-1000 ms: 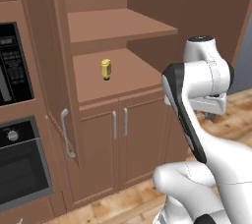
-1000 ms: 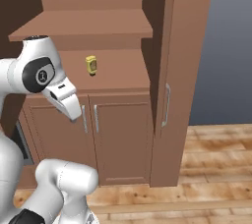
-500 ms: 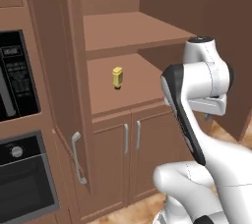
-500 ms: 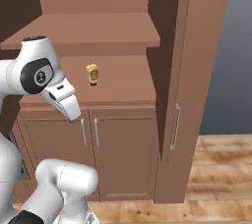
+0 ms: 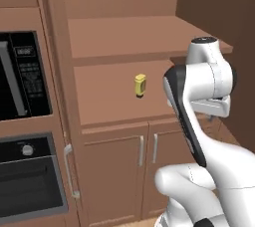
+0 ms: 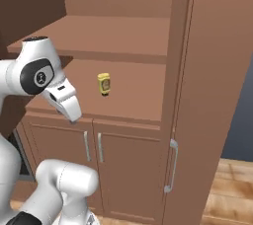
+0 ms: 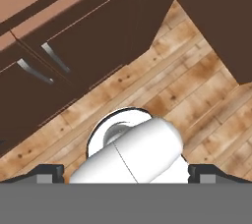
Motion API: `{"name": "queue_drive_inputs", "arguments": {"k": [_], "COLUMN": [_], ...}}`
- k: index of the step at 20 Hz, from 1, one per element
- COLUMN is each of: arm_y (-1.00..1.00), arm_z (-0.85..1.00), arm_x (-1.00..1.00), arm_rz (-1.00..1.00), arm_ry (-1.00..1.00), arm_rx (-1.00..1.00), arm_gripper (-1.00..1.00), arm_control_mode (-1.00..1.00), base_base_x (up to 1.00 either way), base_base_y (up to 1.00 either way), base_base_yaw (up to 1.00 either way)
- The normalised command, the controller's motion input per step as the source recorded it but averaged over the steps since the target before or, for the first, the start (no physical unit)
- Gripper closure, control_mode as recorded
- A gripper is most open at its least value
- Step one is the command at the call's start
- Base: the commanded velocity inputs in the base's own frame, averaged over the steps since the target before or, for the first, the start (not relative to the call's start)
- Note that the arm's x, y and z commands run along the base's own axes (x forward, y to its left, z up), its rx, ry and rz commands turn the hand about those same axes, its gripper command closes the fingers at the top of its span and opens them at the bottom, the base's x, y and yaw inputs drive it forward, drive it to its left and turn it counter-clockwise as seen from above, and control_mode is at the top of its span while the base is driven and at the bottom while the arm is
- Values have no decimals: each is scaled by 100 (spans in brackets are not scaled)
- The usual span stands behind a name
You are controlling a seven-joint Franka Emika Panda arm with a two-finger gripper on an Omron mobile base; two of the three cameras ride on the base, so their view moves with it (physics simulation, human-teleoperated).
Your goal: Move the hot dog bun to the plate on the dining table and place the condiment next to that plate. Then navigate to the fridge and take the sausage and place it on the plate as well.
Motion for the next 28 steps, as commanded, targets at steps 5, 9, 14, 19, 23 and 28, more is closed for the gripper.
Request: {"name": "queue_drive_inputs", "arguments": {"k": [5, 9, 14, 19, 23, 28], "arm_y": [0, 0, 0, 0, 25, 34], "arm_z": [0, 0, 0, 0, -51, -64], "arm_x": [0, 0, 0, 0, 12, 0], "arm_rz": [0, 0, 0, 0, 1, 4], "arm_ry": [0, 0, 0, 0, -12, -31], "arm_rx": [0, 0, 0, 0, -5, -7], "arm_gripper": [-100, -100, -100, -100, -100, -100], "arm_control_mode": [100, 100, 100, 100, -100, -100], "base_base_x": [54, 50, 53, 46, 0, 0], "base_base_y": [-15, -8, 0, 0, 0, 0], "base_base_yaw": [19, 4, 0, 0, 0, 0]}}
